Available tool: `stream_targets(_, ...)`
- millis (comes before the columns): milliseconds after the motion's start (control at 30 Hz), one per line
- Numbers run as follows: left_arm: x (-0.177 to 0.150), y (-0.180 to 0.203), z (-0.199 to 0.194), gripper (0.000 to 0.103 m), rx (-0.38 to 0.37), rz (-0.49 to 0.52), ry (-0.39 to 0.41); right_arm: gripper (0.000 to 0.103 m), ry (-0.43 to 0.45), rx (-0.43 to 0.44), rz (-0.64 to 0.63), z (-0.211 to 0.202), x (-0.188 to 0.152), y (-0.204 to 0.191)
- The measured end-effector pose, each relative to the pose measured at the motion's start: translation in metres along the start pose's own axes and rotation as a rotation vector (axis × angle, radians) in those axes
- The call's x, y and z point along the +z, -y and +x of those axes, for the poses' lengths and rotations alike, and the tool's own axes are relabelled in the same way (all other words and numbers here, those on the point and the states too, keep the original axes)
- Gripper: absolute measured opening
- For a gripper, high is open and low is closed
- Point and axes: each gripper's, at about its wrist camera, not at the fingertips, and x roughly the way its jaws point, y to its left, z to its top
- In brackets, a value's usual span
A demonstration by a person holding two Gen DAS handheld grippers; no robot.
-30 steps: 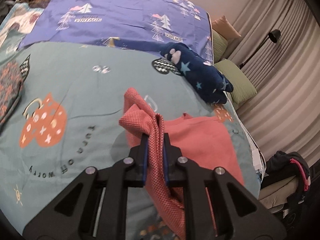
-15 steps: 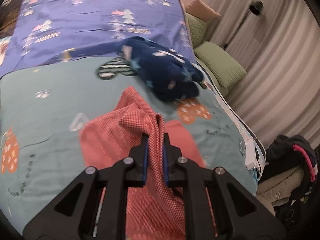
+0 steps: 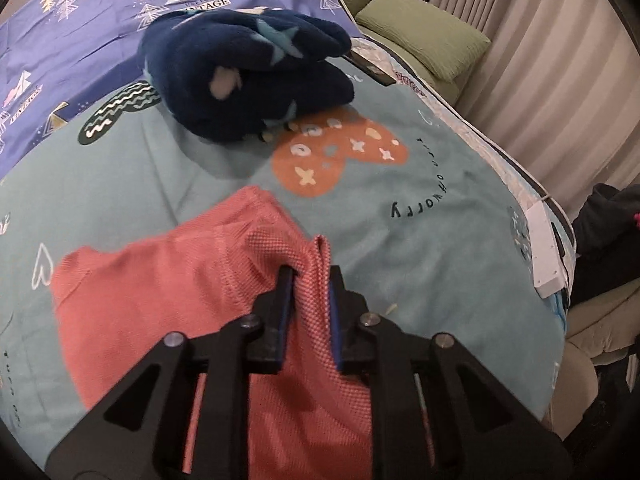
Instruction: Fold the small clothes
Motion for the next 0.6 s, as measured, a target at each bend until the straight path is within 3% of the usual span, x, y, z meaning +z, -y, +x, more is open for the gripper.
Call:
stream_targets(300, 0.006, -0.001, -0.032, 0.029, 0.014, 0.018, 0.100, 0.009, -0.031, 0.040, 0.039, 0.000, -0.002, 0.012)
stream_targets(600, -0.019, -0.011, -0.039, 0.033, 0.048, 0.024, 0.082, 0.016, -0.027, 0.018, 0.016, -0.014, -0.003, 0.021)
